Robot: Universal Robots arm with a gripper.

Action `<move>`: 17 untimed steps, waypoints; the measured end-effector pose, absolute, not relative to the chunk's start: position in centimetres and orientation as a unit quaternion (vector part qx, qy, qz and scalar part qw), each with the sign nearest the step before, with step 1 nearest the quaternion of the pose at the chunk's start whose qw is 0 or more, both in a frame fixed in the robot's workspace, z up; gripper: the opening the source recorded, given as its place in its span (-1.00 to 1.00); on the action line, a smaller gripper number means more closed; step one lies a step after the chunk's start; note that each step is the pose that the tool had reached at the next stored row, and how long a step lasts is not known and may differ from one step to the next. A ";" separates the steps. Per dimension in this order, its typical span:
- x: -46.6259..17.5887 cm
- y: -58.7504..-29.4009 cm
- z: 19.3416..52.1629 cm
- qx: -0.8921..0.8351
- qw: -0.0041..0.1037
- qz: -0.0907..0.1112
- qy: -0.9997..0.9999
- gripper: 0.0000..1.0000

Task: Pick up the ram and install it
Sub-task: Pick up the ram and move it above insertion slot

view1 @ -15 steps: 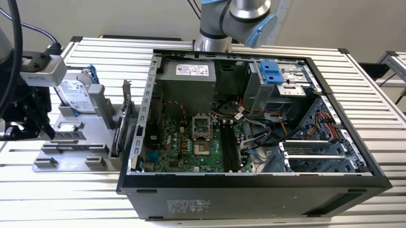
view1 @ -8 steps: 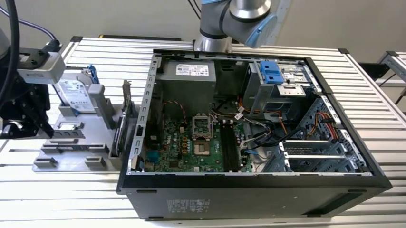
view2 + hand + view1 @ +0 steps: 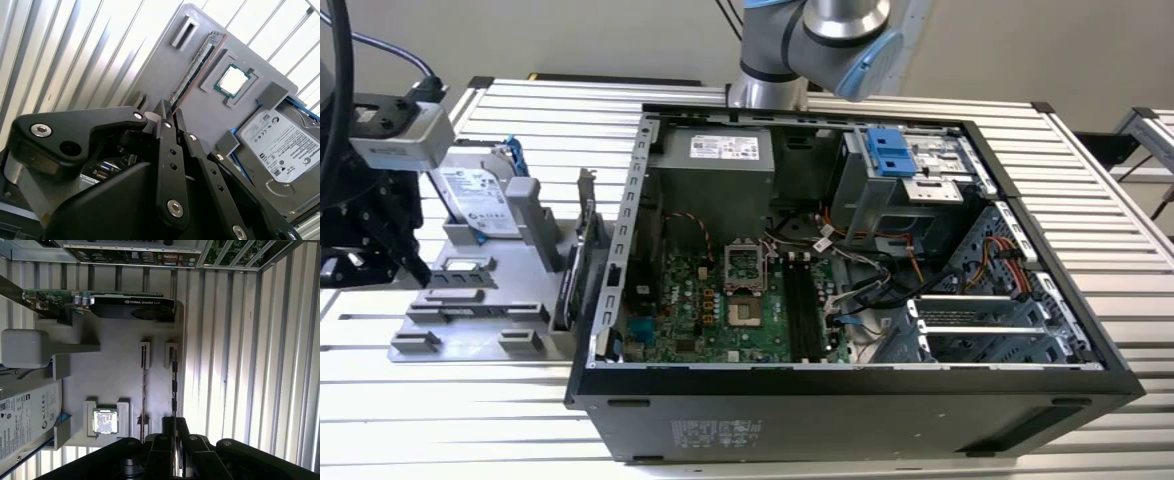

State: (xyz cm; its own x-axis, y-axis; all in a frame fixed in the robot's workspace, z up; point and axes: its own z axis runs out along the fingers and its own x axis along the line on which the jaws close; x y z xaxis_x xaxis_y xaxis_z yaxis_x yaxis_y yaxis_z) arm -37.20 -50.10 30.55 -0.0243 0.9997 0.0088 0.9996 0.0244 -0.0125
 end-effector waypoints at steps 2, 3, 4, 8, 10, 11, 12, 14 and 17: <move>-37.2 -50.1 30.7 -0.698 0.007 0.001 -0.716 -1.00; -37.2 -50.1 30.7 -0.698 0.007 0.001 -0.716 -1.00; -37.2 -50.1 30.8 -0.698 0.007 0.001 -0.716 -1.00; -37.2 -50.1 31.1 -0.698 0.007 0.001 -0.716 -1.00; -37.2 -50.1 31.2 -0.698 0.007 0.001 -0.716 -1.00; -37.2 -50.1 31.3 -0.698 0.007 0.001 -0.716 -1.00; -37.2 -50.1 31.3 -0.698 0.007 0.001 -0.716 -1.00; -37.2 -50.1 31.5 -0.698 0.007 0.001 -0.716 -1.00; -37.2 -50.1 31.7 -0.698 0.007 0.001 -0.716 -1.00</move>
State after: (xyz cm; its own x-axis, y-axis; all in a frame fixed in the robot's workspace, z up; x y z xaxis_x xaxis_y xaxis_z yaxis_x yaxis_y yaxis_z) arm -37.20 -50.10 31.66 -0.0244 0.9997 0.0088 0.9996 0.0245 -0.0124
